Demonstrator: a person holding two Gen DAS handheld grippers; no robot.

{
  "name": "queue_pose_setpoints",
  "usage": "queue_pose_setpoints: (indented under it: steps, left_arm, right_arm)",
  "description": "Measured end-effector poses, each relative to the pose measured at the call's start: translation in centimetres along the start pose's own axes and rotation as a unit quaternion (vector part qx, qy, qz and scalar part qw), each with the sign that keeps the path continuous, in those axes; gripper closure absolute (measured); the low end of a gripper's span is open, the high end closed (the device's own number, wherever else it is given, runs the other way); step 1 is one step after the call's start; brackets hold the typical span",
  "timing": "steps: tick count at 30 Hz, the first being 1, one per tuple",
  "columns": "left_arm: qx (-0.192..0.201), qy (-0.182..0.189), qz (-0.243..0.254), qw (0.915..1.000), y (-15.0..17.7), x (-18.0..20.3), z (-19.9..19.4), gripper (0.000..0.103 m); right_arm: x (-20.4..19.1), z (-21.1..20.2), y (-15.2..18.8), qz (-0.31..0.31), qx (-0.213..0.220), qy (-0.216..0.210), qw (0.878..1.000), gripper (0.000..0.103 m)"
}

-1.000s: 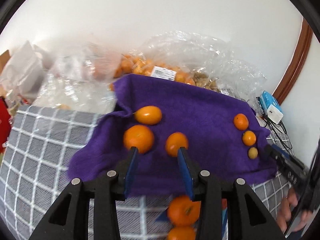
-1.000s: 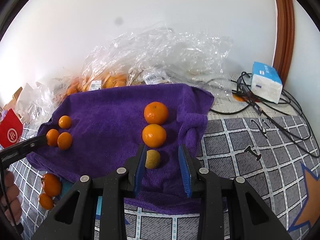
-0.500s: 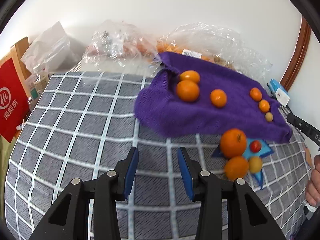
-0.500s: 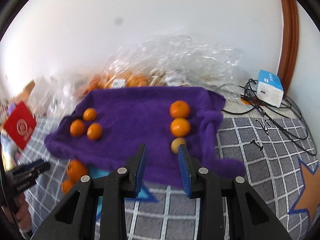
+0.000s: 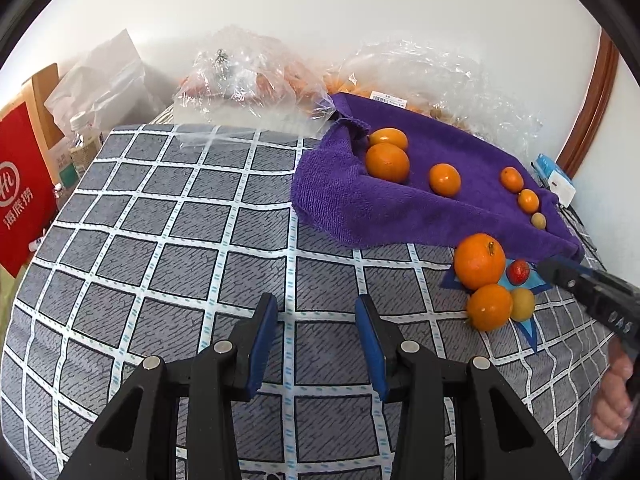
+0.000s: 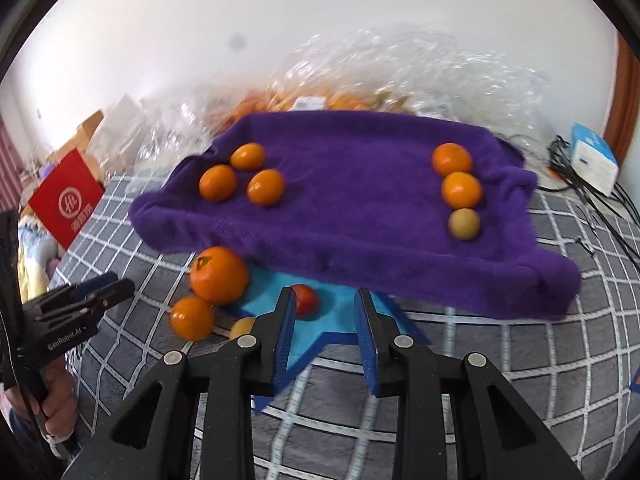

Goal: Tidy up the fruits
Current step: 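Grasp the red fruit beside the star cutout with the right tool, then grasp an orange with the left tool while the right tool holds the red fruit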

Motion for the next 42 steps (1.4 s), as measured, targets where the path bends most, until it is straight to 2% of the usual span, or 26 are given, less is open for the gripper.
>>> queue_pose_setpoints:
  steps: [4,7,10,13,15,19,22,27,35,39,42]
  left_arm:
    - [0.002,0.001,-0.011,0.9999,0.1,-0.2,-0.1,0.065]
    - [0.003,0.004,-0.016,0.9999,0.1,-0.3,-0.2,0.065]
    - [0.004,0.005,-0.020,0.9998,0.1,-0.4,-0.2,0.064]
    - [0.003,0.003,-0.015,0.9999,0.1,-0.4,-0.2,0.064]
    - [0.003,0.002,-0.013,0.9999,0.2,-0.3,-0.2,0.063]
    - [0.004,0.003,-0.016,0.9999,0.2,-0.2,-0.2,0.063]
    - [0.003,0.001,-0.012,0.9999,0.2,-0.2,-0.2,0.063]
    - [0.002,-0.002,-0.006,1.0000,0.2,-0.2,-0.1,0.063]
    - [0.010,0.009,-0.034,0.9993,0.0,-0.5,-0.5,0.064]
    - [0.004,0.046,-0.036,0.9983,-0.2,2.0,-1.5,0.065]
    - [0.012,0.075,-0.009,0.9971,-0.6,5.1,-2.3,0.064]
  right_arm:
    - [-1.2,1.1,0.3,-0.001,-0.010,-0.011,1.000,0.073]
    - [-1.4,2.4,0.6,-0.017,-0.021,0.013,1.000,0.073]
    - [-1.0,3.2,1.0,-0.006,-0.033,0.016,0.999,0.073]
    - [-0.8,3.1,1.0,-0.011,-0.030,0.016,0.999,0.079]
    - [-0.5,2.9,1.0,-0.013,-0.029,0.018,0.999,0.079]
    - [1.6,0.4,0.4,-0.001,-0.004,0.019,1.000,0.079]
    - [4.2,-1.5,0.7,-0.011,0.010,0.047,0.999,0.079]
    - [8.2,-2.1,2.4,0.013,-0.012,0.071,0.997,0.079]
    - [9.6,-1.9,3.3,0.030,0.003,0.077,0.997,0.079]
    - [9.5,-2.0,3.4,0.030,0.006,0.079,0.996,0.079]
    - [10.4,-2.2,3.2,0.038,0.012,0.093,0.995,0.079]
Point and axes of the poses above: each gripper's, at about its wrist camera, not at the fingertips, and z roughly the way its jaws point, x to its right, y to its underside, the point moved 7 cm from there along z, roughly the way its jaws point, and after that the axes turned 14 degrees about x, right-handed, at the moved point
